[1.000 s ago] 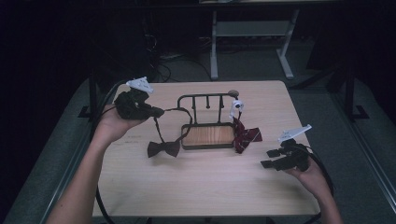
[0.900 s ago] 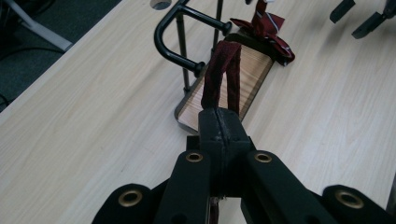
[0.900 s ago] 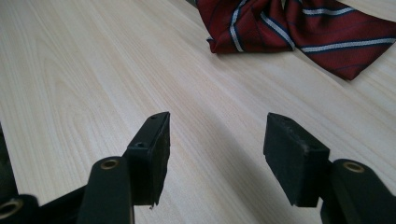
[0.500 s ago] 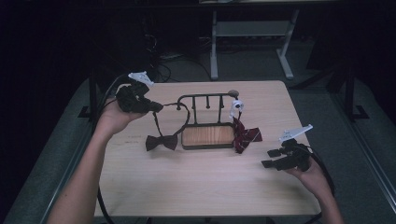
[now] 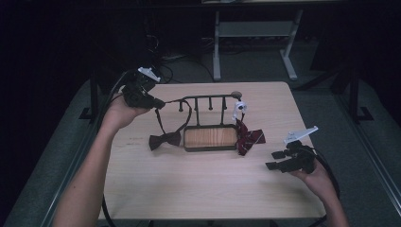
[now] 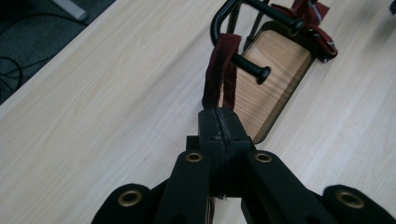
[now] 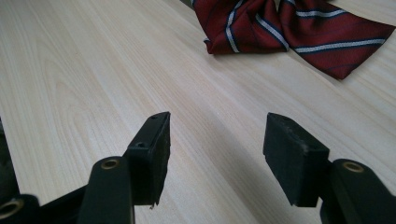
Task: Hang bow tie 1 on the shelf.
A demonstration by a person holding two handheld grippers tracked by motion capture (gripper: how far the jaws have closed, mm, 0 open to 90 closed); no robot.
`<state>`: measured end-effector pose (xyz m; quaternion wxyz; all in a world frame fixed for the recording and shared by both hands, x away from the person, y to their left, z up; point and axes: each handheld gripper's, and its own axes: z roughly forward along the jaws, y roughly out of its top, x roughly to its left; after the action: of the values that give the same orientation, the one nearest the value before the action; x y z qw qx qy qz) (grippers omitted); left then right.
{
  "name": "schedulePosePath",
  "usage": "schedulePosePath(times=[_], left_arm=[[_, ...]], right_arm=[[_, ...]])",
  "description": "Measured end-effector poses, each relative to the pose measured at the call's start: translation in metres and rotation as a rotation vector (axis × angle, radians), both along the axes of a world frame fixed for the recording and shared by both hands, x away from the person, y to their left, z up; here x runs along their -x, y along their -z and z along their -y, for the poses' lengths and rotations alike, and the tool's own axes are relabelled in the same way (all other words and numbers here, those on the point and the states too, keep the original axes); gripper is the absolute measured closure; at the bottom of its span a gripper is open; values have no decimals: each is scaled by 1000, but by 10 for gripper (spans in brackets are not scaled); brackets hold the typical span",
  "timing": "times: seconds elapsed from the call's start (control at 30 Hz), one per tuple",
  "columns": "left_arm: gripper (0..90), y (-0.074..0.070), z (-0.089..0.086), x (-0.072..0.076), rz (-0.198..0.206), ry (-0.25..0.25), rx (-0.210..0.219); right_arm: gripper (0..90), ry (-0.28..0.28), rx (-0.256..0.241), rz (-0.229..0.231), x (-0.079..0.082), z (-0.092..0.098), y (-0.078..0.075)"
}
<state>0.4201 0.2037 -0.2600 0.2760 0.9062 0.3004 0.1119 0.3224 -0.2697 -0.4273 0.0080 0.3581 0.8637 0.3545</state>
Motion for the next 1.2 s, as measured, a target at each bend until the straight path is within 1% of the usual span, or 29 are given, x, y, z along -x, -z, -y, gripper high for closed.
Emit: schedulePosePath(times=[0.1,0.23,0.5,0.63,0.8,0.87,0.97,1.03,1.1,1.2], left_arm=[[900,3,1,-4,-5,-7,-16],[900,6,1,-8,-20,-17,-22],[895,9,1,-11,-19,-25,-34],[843,10,0,-10,-21,-30,-32],[791,11,-2,-6,-23,-29,-24],[780,12,-3,-4,-20,-18,-27],[768,13,-4,1,-24,-13,-33],[759,15,-5,3,-21,-13,-38],[753,17,-6,6,-22,-10,-32],[750,20,-9,7,-25,-6,-38]], right_arm=[[413,0,1,-2,0,0,0],[412,-1,1,-3,0,0,1],[413,0,-1,0,0,0,0],[413,0,-2,-1,0,0,0],[411,1,-1,2,0,1,1],[410,2,-4,-2,0,1,0],[409,11,-2,-7,1,2,0],[409,10,-1,-2,1,2,1],[404,13,0,-1,1,3,0],[400,18,0,-2,0,4,0]])
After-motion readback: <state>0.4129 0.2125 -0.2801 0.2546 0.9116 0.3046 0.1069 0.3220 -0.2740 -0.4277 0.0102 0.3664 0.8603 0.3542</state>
